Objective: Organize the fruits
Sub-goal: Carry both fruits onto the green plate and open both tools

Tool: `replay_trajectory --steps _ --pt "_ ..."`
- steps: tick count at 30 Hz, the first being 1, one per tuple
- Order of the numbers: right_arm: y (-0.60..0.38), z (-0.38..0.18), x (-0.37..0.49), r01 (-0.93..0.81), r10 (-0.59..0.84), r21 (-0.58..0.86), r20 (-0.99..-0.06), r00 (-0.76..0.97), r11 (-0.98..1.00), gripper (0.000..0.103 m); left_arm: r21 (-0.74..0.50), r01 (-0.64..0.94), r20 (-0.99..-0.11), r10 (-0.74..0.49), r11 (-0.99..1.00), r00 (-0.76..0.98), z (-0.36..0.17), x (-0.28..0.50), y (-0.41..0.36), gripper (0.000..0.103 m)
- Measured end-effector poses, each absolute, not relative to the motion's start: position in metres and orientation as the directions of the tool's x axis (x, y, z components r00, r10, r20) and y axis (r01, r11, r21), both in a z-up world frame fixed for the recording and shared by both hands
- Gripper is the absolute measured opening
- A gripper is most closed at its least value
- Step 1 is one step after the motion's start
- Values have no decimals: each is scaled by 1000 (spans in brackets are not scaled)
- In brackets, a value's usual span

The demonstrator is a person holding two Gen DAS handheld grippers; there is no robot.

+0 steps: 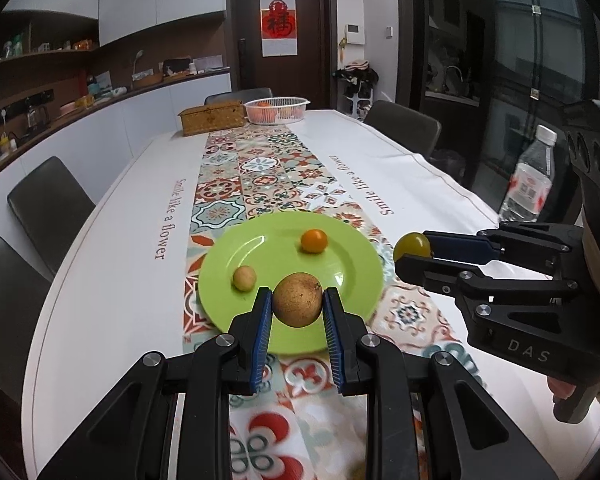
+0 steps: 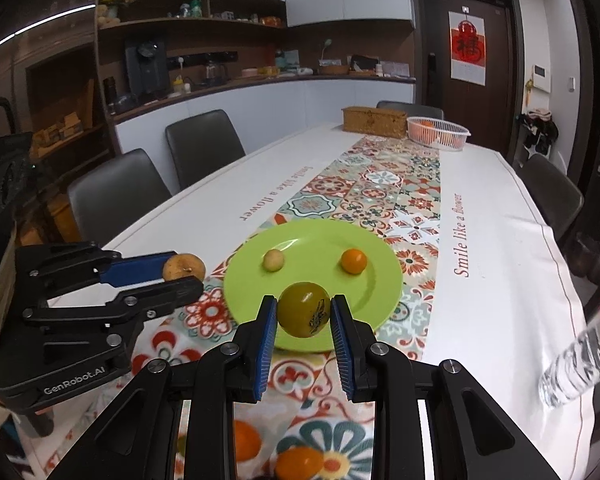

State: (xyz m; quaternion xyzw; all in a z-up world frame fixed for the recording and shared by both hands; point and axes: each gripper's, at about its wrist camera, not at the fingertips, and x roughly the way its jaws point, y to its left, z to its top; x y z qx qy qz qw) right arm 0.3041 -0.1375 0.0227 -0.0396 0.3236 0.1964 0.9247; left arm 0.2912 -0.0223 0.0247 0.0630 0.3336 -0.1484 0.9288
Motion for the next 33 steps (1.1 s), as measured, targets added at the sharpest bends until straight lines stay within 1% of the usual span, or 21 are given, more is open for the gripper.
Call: replay_trajectory --steps 9,14,21,26,27,29,30,33 --pt "-130 -2 351 -380 310 55 -689 655 923 28 -10 302 -700 -222 953 679 2 337 -14 26" --pt "-126 -16 373 -379 293 46 -724 625 924 28 -46 290 -739 -228 956 634 -14 358 -11 26" --pt "-122 -29 393 -374 281 53 -757 590 926 28 -81 277 -766 -238 957 598 -26 376 -8 26" --pt "-122 -36 400 -365 276 61 -770 575 929 28 -70 273 -777 -224 959 588 -30 382 -10 26" --pt "-122 -36 402 -362 273 59 -771 575 930 29 -54 269 -778 -209 962 592 -30 381 -11 27" --pt "-123 -36 402 -354 260 49 -772 580 934 32 -27 268 -772 -191 963 606 -28 379 -12 33" --pt "-124 -36 400 -344 251 44 -770 586 938 36 -14 268 -769 -181 963 613 -27 377 -12 34" --pt "-128 -32 395 -335 247 43 -763 597 941 37 6 264 -762 -167 965 625 -22 368 -11 34"
